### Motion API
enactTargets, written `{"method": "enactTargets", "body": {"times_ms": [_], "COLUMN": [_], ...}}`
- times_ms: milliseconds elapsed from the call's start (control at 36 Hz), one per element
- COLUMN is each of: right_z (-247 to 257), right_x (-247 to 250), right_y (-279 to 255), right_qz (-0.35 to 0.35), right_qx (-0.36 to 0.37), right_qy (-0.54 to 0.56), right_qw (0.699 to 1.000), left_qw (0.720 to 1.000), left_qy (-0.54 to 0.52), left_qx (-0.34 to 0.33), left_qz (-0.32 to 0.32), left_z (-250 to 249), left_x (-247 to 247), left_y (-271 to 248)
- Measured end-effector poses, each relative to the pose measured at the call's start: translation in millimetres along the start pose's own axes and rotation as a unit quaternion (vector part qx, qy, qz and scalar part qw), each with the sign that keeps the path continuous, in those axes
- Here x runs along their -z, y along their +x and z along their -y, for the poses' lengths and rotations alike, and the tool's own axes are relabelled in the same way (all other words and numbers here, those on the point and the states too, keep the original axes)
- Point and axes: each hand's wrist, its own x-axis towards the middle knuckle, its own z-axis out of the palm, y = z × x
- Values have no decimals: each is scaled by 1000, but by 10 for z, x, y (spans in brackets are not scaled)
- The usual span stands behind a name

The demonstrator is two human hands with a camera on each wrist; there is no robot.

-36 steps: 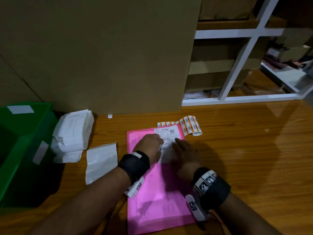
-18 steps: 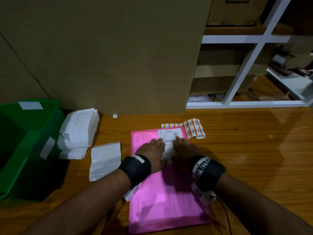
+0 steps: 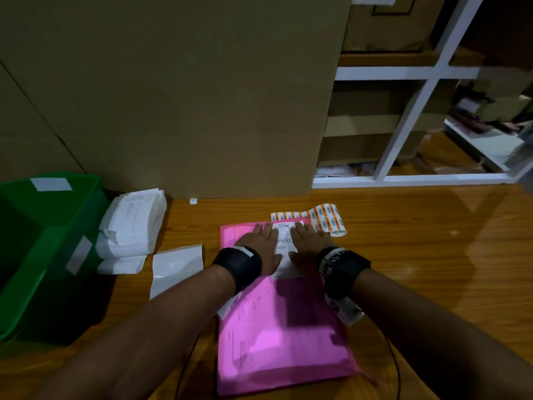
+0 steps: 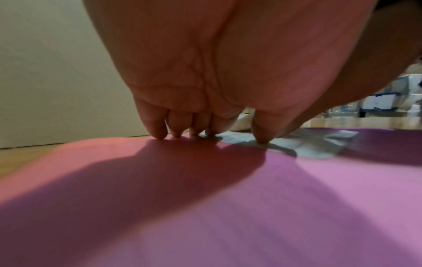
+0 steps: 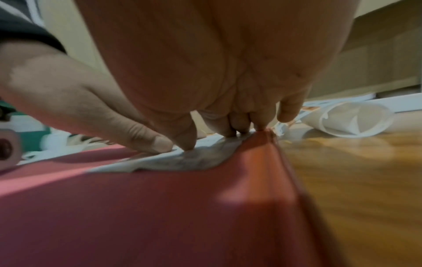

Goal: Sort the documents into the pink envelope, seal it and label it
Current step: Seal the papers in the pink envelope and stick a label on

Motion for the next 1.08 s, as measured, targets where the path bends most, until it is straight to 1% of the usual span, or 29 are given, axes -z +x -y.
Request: {"method": "enactTargets", "body": {"times_ms": [56, 111, 167, 194, 222, 250, 306, 333, 389, 444, 528, 583, 694, 805, 944, 1083], "right_z": [2, -38, -73, -76, -65, -43, -31, -19, -4, 14, 40, 98, 242, 301, 189, 112], "right_x": [-50, -195, -290, -350, -358, -387, -410, -406, -428, -409, -403, -411, -404, -399, -425, -434], "right_y": [-96, -149, -209, -240, -284, -344, -557, -655, -769, -847, -928, -950, -911, -885, -907, -961], "right_qz": [-2, -42, -14, -38, -25, -30, 2, 2, -5, 3, 11, 7, 2, -2, -8, -5], "right_qx": [7, 33, 19, 41, 63, 61, 44, 39, 52, 58, 74, 98, 118, 117, 112, 94], "right_qy": [-8, -12, 13, 6, -4, -21, -40, -43, -37, -33, -51, -42, -36, -29, -36, -27], "right_qw": [1000, 998, 1000, 998, 998, 997, 998, 998, 998, 998, 996, 994, 992, 993, 993, 995], "left_qw": [1000, 999, 999, 998, 997, 997, 998, 998, 998, 998, 998, 998, 998, 998, 999, 999], "left_qy": [9, 5, 9, 16, 20, 20, 10, 3, -3, -3, 0, 6, 15, 9, -2, -5], "left_qx": [-9, -31, -53, -61, -66, -68, -66, -65, -63, -61, -54, -49, -39, -39, -33, -33], "left_qz": [5, 9, -1, -11, -17, -20, -13, -6, 12, 27, 34, 34, 39, 38, 32, 41], "left_z": [-18, -40, -54, -58, -61, -67, -82, -88, -106, -126, -161, -185, -229, -225, -183, -152], "left_x": [-54, -134, -266, -328, -389, -429, -450, -442, -418, -406, -378, -368, -354, -333, -334, -323], "left_y": [-89, -197, -297, -343, -382, -423, -490, -521, -573, -615, -671, -678, -668, -693, -735, -830]}}
